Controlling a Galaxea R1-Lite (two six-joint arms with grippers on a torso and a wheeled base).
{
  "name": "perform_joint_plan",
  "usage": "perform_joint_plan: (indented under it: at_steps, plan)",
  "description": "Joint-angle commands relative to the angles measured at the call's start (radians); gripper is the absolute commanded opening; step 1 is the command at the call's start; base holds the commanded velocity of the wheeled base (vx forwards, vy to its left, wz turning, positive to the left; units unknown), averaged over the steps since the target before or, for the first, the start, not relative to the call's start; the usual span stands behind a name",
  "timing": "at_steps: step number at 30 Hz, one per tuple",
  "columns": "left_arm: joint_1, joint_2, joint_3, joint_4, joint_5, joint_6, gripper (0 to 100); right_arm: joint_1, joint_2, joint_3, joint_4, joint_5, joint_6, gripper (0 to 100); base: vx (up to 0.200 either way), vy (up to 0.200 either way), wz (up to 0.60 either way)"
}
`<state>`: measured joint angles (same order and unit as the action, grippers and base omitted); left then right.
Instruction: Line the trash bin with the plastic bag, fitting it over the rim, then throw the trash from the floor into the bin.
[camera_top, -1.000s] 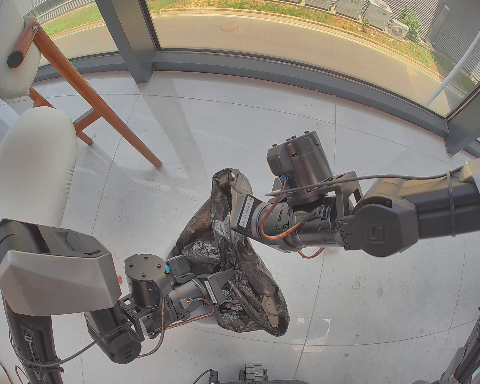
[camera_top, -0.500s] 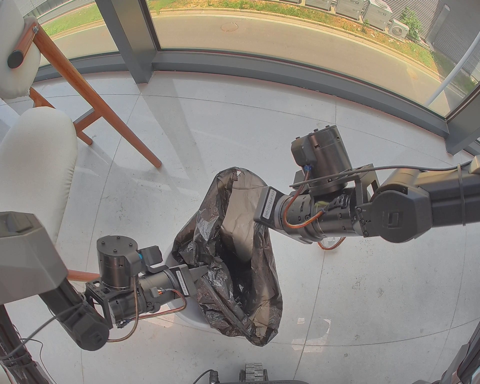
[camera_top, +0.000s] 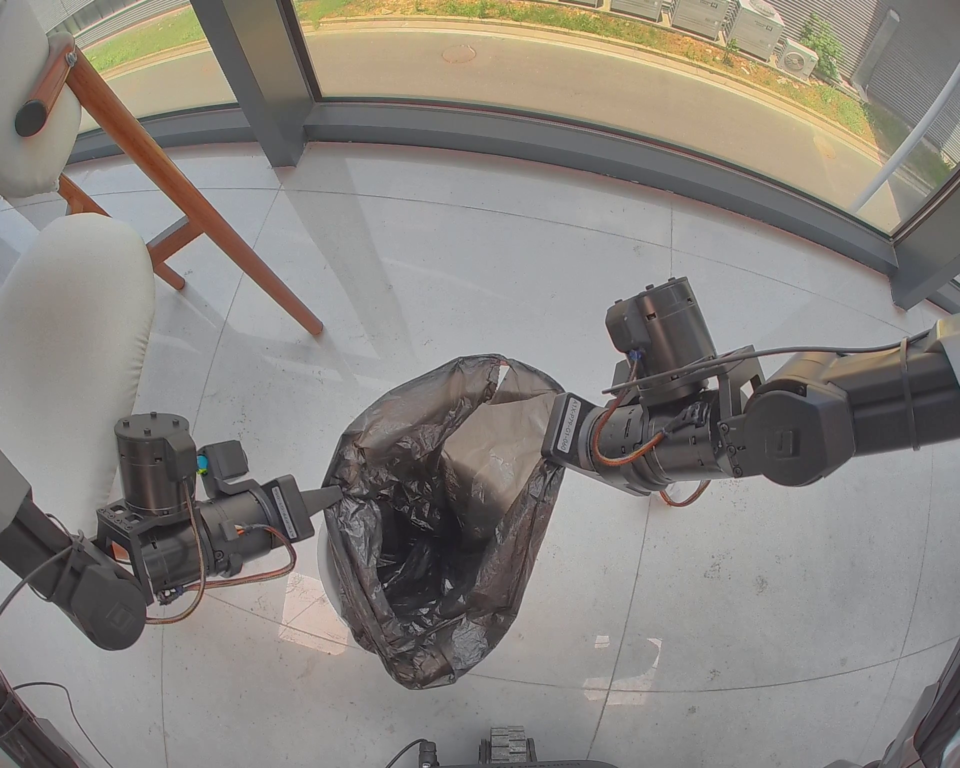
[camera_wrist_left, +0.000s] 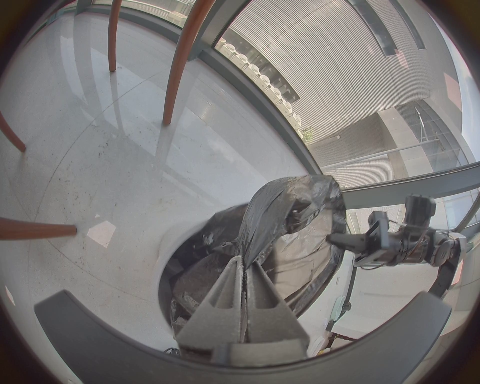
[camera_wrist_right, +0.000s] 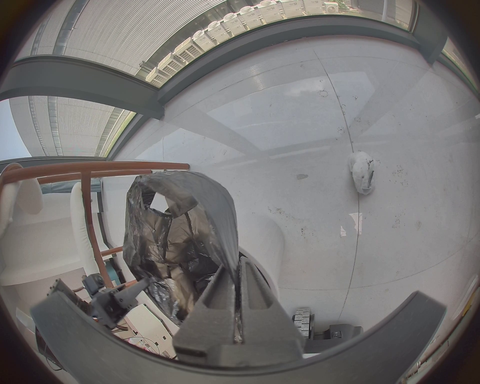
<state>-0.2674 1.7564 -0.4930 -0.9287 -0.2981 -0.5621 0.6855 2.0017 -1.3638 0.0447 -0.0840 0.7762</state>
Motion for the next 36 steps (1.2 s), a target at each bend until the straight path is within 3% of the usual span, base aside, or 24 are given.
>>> perform_joint_plan:
  at_steps: [1, 19, 22, 27, 28, 36]
  plan:
    - [0.057, -0.035, -0.045, 0.028, -0.003, 0.001, 0, -0.014, 0.023, 0.003, -0.002, 0.006, -0.002, 0, 0.0, 0.0, 0.0]
    - [0.068, 0.023, -0.064, 0.071, 0.007, 0.03, 0, -0.038, 0.095, 0.002, -0.008, 0.012, -0.032, 0, 0.0, 0.0, 0.0]
    - [0.111, 0.023, -0.072, 0.074, 0.008, 0.033, 0, -0.055, 0.095, 0.006, -0.006, 0.012, -0.038, 0, 0.0, 0.0, 0.0]
    - [0.117, 0.025, -0.07, 0.076, 0.01, 0.057, 0, -0.072, 0.091, 0.037, -0.008, 0.012, -0.083, 0, 0.0, 0.0, 0.0]
    - [0.119, 0.025, -0.07, 0.076, 0.01, 0.057, 0, -0.077, 0.091, 0.04, -0.009, 0.012, -0.095, 100, 0.0, 0.0, 0.0]
    - [0.116, 0.025, -0.061, 0.076, 0.01, 0.059, 0, -0.057, 0.065, 0.126, -0.123, 0.013, -0.066, 100, 0.0, 0.0, 0.0]
